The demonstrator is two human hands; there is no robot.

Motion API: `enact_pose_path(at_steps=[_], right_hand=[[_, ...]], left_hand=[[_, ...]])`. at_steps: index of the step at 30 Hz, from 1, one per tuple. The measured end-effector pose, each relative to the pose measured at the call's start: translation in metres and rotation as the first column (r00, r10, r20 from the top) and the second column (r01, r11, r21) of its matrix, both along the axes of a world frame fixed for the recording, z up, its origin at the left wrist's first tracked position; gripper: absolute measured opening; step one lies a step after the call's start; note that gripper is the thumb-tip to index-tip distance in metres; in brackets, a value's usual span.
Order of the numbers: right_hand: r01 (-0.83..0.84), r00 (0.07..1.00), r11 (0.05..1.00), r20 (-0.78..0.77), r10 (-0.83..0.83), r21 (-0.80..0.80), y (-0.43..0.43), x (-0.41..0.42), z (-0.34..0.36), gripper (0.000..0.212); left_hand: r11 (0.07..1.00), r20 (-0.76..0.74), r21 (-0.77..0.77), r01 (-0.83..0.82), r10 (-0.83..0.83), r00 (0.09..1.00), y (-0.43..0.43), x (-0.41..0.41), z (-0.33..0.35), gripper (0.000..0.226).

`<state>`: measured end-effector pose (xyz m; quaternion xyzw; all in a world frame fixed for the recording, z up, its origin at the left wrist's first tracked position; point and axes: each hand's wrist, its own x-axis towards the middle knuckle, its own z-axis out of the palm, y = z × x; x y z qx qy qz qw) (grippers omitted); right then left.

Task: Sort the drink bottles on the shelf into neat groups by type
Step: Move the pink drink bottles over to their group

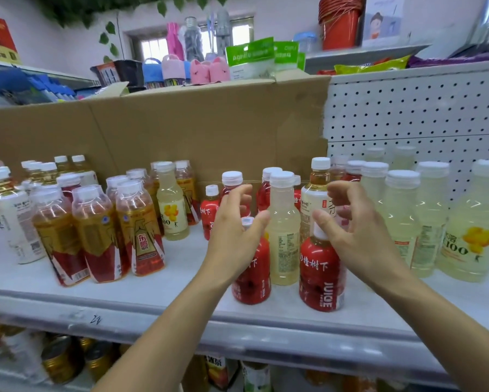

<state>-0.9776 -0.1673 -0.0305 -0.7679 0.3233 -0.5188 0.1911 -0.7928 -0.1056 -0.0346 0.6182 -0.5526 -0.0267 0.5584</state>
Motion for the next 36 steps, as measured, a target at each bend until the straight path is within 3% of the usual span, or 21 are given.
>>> enact_pose_path(at_steps=[4, 11, 14, 17, 20, 22, 25, 27, 29, 33, 36], right_hand=[[-0.012, 1.0, 0.998, -0.016, 0.012, -0.053, -0.015, -0.009, 0.023, 0.037], [-0.092, 0.994, 0.979, -0.067, 0.082, -0.181, -0.019, 0.009, 0.061, 0.026], [-0.182, 0.975, 0.96, -0.167, 0.148, -0.214, -0.024, 0.033, 0.083, 0.023], [-0.239, 0.919, 0.966, -0.346, 0.19, -0.104, -0.039, 0.063, 0.106, 0.024], [-0.135, 0.794, 0.99, -0.593, 0.134, 0.042, -0.055, 0.091, 0.126, 0.032], [-0.011, 0.641, 0.993, -0.761, 0.095, 0.115, -0.06, 0.109, 0.133, 0.037], [0.141, 0.389, 0.987, -0.921, 0.021, 0.082, -0.066, 0.13, 0.135, 0.04], [0.17, 0.307, 0.985, -0.95, -0.048, 0.005, -0.068, 0.141, 0.133, 0.038], [0.174, 0.324, 0.985, -0.945, -0.043, 0.015, -0.068, 0.148, 0.133, 0.033], [0.116, 0.449, 0.988, -0.893, 0.043, 0.105, -0.059, 0.162, 0.13, 0.02], [0.073, 0.485, 0.991, -0.872, 0.067, 0.117, -0.048, 0.174, 0.128, 0.023]], left_hand=[[0.999, 0.022, -0.049, -0.023, 0.024, 0.999, -0.013, 0.005, 0.022, 0.05], [0.992, -0.114, -0.033, -0.122, 0.118, 0.986, -0.029, 0.049, 0.03, 0.05], [0.996, -0.123, 0.018, -0.087, 0.089, 0.988, -0.039, 0.06, 0.033, 0.053], [0.995, -0.128, 0.096, -0.012, 0.025, 0.991, -0.049, 0.068, 0.037, 0.055], [0.985, -0.103, 0.169, 0.042, -0.024, 0.994, -0.058, 0.073, 0.035, 0.047], [0.98, -0.071, 0.185, 0.07, -0.058, 0.996, -0.06, 0.078, 0.033, 0.038], [0.981, -0.001, 0.174, 0.085, -0.086, 0.996, -0.056, 0.088, 0.032, 0.033], [0.983, 0.032, 0.165, 0.086, -0.093, 0.995, -0.05, 0.097, 0.032, 0.029], [0.983, 0.049, 0.161, 0.083, -0.092, 0.995, -0.043, 0.107, 0.032, 0.025], [0.98, 0.121, 0.187, 0.072, -0.095, 0.988, -0.028, 0.125, 0.034, 0.031], [0.977, 0.173, 0.203, 0.06, -0.096, 0.98, -0.011, 0.137, 0.033, 0.035]])
